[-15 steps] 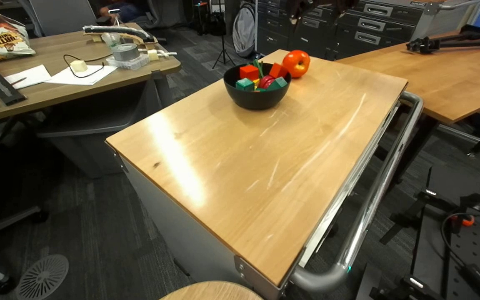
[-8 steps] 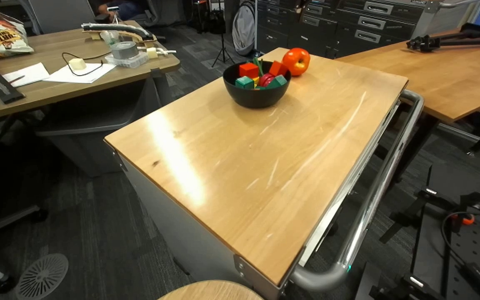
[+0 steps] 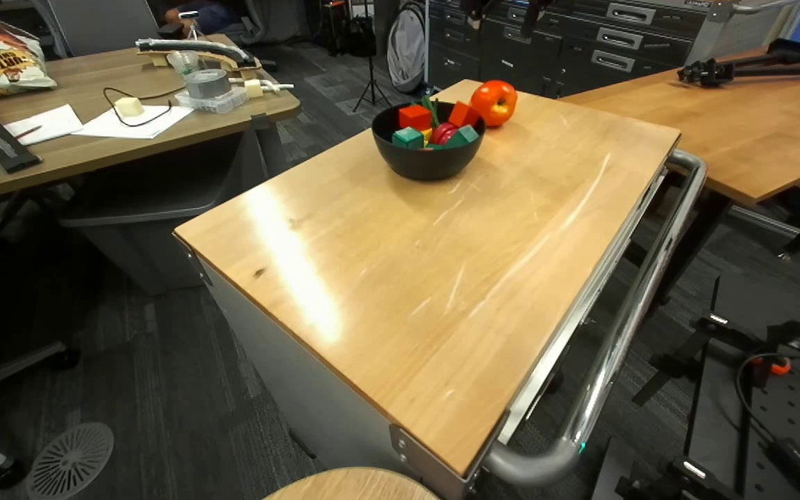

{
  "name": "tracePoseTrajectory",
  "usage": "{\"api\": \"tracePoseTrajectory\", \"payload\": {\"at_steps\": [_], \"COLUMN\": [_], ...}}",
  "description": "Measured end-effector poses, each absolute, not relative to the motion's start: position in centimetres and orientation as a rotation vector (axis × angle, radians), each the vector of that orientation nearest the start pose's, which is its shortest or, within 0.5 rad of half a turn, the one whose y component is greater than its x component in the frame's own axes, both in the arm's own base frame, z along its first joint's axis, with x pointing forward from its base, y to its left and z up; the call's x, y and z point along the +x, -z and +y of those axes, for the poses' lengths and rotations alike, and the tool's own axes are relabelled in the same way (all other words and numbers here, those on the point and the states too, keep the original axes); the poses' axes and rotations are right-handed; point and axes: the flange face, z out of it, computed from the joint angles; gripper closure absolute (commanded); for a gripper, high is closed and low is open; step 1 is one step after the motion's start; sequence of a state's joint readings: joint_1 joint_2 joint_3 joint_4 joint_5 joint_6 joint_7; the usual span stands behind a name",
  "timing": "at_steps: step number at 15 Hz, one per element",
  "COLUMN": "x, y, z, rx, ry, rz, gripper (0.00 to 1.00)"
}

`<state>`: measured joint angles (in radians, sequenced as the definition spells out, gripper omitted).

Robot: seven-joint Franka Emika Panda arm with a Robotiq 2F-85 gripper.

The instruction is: Put the red object and blocks into the bowl and then move the apple to the left side of the bowl

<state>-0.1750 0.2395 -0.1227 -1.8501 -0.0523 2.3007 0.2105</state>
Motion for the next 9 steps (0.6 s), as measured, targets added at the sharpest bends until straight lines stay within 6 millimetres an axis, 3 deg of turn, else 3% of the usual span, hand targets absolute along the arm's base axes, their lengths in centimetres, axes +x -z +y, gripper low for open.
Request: {"api": "tracePoseTrajectory", "payload": {"at_steps": [6,9], "x": [64.9,66.2], "y": [-37.6,-36.0], "z": [-22.3,-23.3], "rx": [-3.114,-3.125], "ry": [0.139,0.069], "rz": [0.791,0.807], "gripper": [0.0,0.0]}}
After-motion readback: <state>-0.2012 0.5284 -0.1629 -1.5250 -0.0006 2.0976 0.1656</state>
